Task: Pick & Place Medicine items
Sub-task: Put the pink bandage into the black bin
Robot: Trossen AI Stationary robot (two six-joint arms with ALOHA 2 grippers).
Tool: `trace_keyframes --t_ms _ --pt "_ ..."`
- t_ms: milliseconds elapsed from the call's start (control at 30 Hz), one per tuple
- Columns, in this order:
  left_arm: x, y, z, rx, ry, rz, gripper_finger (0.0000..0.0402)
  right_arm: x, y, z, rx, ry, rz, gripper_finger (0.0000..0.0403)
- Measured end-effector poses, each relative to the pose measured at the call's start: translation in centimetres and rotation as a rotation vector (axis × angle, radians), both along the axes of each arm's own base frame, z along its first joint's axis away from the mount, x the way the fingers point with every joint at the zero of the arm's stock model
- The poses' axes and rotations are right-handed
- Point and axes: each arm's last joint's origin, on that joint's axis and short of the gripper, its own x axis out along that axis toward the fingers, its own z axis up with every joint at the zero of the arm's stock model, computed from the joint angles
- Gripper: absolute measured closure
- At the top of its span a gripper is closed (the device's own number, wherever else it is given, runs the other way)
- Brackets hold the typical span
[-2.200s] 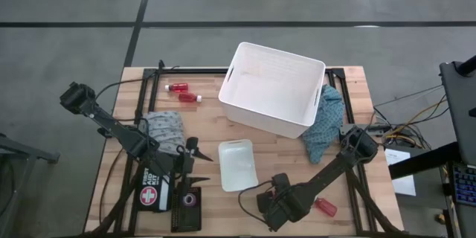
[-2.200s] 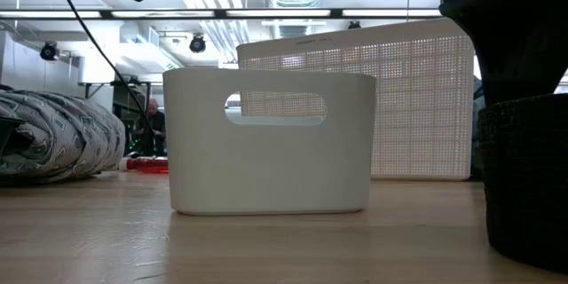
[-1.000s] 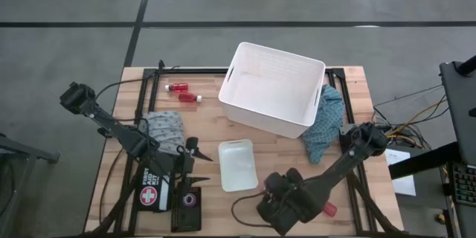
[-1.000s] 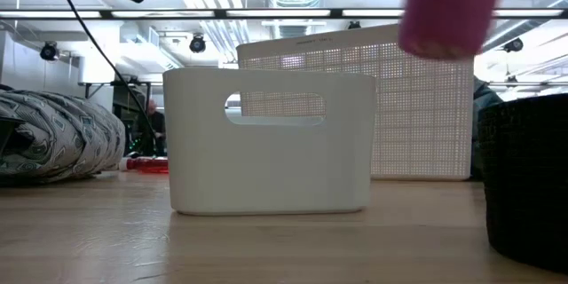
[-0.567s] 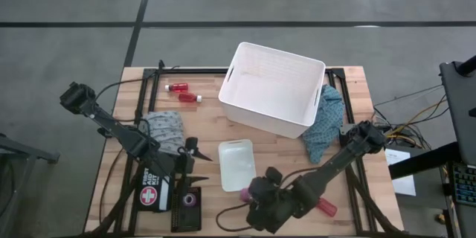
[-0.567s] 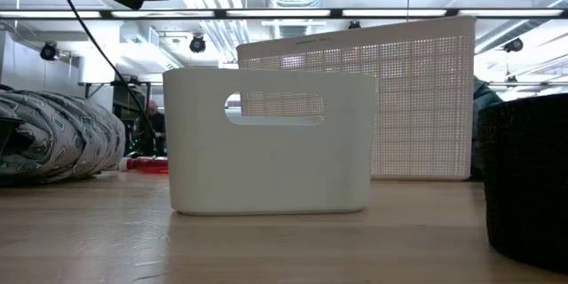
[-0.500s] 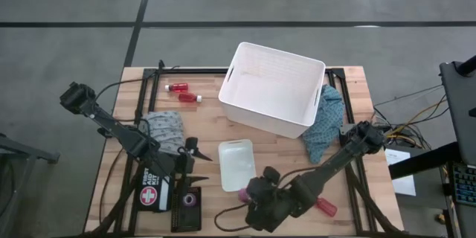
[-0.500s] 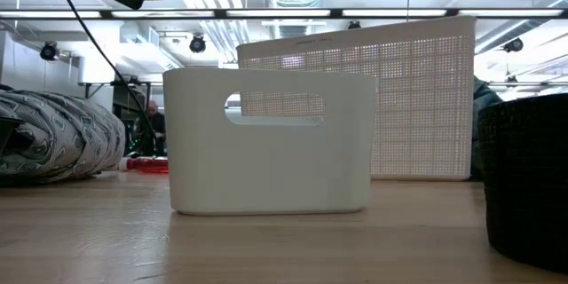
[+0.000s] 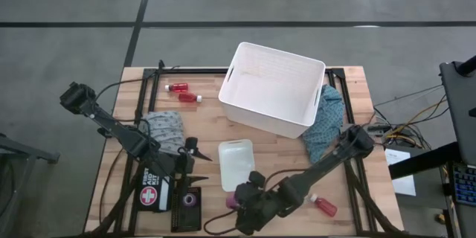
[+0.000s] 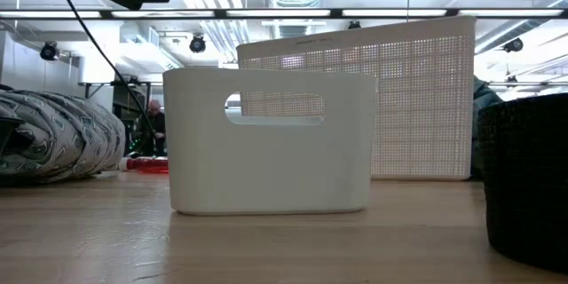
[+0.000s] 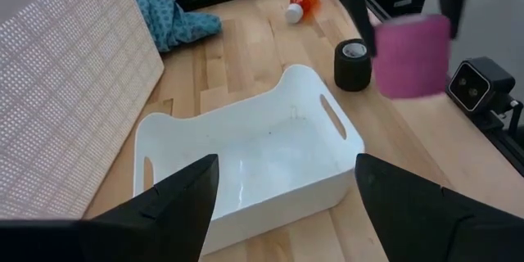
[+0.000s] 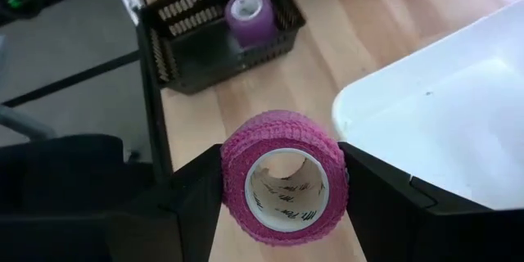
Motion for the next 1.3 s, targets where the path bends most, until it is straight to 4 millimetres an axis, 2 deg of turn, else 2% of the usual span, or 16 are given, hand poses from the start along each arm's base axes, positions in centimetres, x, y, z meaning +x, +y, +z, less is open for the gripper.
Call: trace_keyframes --t_ms 233,533,667,800,1100,1300 --pt "0.0 0.0 0.0 -0.001 -0.001 0.0 0.011 2.4 1.8 -0.9 0.01 0.037 0.03 0.0184" --pt "0.0 0.0 -0.1 0.006 0.008 0.0 0.011 5.2 3.6 -3.5 0.014 0.147 -0.022 0.0184" --pt "-0.1 0.0 -0.1 0.01 0.014 0.0 0.011 5.5 3.3 -4.6 0.081 0.162 -0.09 0.0184" --pt "-0.1 0.1 -0.2 0.013 0.019 -0.001 0.011 5.6 3.3 -4.7 0.098 0.156 -0.108 0.0184" --pt "-0.2 0.1 -0.3 0.023 0.033 -0.001 0.011 5.8 3.6 -7.2 0.131 0.22 -0.144 0.0184" --pt "-0.2 0.1 -0.3 0.025 0.036 -0.001 0.011 5.8 3.6 -7.5 0.156 0.234 -0.178 0.0184"
